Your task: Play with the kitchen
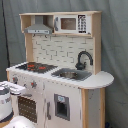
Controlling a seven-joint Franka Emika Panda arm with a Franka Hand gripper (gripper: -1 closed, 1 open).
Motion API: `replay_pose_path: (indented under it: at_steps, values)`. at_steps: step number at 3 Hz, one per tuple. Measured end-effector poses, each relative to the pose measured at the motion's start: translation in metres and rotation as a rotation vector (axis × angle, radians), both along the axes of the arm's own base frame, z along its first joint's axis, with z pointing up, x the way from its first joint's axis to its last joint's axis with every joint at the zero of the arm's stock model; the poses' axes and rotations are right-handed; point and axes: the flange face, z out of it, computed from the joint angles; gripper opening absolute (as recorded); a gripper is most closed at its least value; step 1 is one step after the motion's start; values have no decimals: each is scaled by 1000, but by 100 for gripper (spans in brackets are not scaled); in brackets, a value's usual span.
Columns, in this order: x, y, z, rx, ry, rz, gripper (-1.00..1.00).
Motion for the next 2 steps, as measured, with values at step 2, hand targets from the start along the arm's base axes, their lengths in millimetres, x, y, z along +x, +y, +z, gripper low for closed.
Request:
replay_pose_path:
  at_steps: [2]
  values:
    - [26, -25, -3, 5, 29, 53, 100]
